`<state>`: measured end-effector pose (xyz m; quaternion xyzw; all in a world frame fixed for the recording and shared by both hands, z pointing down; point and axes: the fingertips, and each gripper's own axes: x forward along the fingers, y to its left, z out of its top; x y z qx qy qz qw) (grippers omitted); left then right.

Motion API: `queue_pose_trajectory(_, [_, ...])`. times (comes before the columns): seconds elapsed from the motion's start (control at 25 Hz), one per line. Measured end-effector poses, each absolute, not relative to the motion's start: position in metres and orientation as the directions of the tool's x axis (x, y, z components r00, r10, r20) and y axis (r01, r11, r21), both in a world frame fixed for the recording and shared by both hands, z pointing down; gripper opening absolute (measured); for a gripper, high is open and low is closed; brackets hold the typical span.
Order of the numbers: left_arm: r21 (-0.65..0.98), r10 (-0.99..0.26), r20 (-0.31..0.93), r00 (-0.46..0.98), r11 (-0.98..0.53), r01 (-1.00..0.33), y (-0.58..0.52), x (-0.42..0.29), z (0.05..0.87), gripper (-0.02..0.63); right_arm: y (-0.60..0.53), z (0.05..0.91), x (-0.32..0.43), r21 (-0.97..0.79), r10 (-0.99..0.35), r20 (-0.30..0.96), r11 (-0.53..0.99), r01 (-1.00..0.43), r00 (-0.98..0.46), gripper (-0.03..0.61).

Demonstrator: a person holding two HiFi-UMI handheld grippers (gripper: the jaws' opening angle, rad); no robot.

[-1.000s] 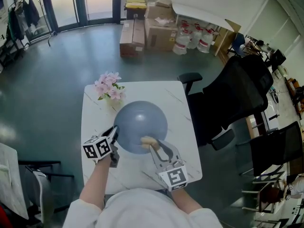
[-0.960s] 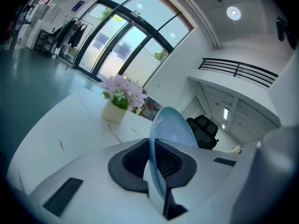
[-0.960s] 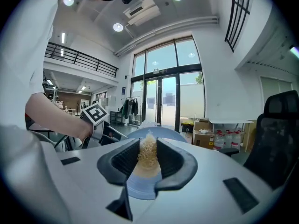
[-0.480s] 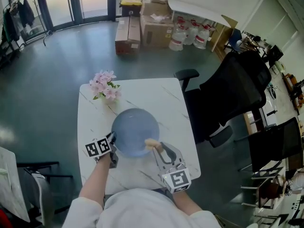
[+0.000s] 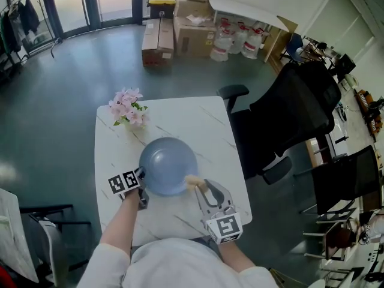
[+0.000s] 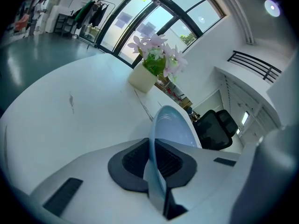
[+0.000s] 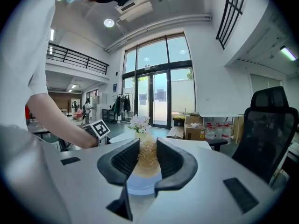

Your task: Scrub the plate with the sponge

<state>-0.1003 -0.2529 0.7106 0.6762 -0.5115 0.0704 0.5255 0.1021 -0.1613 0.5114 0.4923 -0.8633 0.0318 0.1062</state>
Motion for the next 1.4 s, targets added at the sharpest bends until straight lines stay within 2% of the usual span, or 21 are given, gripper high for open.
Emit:
queue_pose_trajectory(0.56, [0.600,-0.553,0.703,0.447,0.124,-0.791,-0.250,-0.104,0.737,0.043,-0.168,0.507,0.096,0.033,-0.842,0.195,0.519,-0.854,-0.503,0.118])
queue_pose_trajectory(1.0, [0.647,-0.555,0.665,0.499,0.096,-0.756,-0.252,-0.097,0.736,0.044,-0.168,0.508,0.092,0.038,-0.840,0.196,0.522,-0.852,-0.506,0.118])
queue_pose_trajectory(1.04, [0.654,-0.556,0.660,0.505,0.096,-0.750,-0.252,-0.096,0.735,0.063,-0.168,0.508,0.093,0.039,-0.840,0.194,0.522,-0.852,-0.506,0.120])
queue_pose_trajectory(1.08, [0.660,-0.558,0.655,0.509,0.095,-0.745,-0.252,-0.095,0.733,0.126,-0.168,0.508,0.094,0.042,-0.840,0.196,0.523,-0.851,-0.506,0.119])
queue_pose_trajectory(1.2, [0.664,-0.567,0.643,0.515,0.077,-0.744,-0.252,-0.095,0.727,0.201,-0.169,0.507,0.094,0.048,-0.840,0.202,0.523,-0.851,-0.504,0.119])
queue_pose_trajectory(1.4, [0.652,-0.616,0.606,0.504,0.022,-0.758,-0.252,-0.102,0.710,0.209,-0.171,0.505,0.090,0.045,-0.840,0.186,0.525,-0.850,-0.509,0.120])
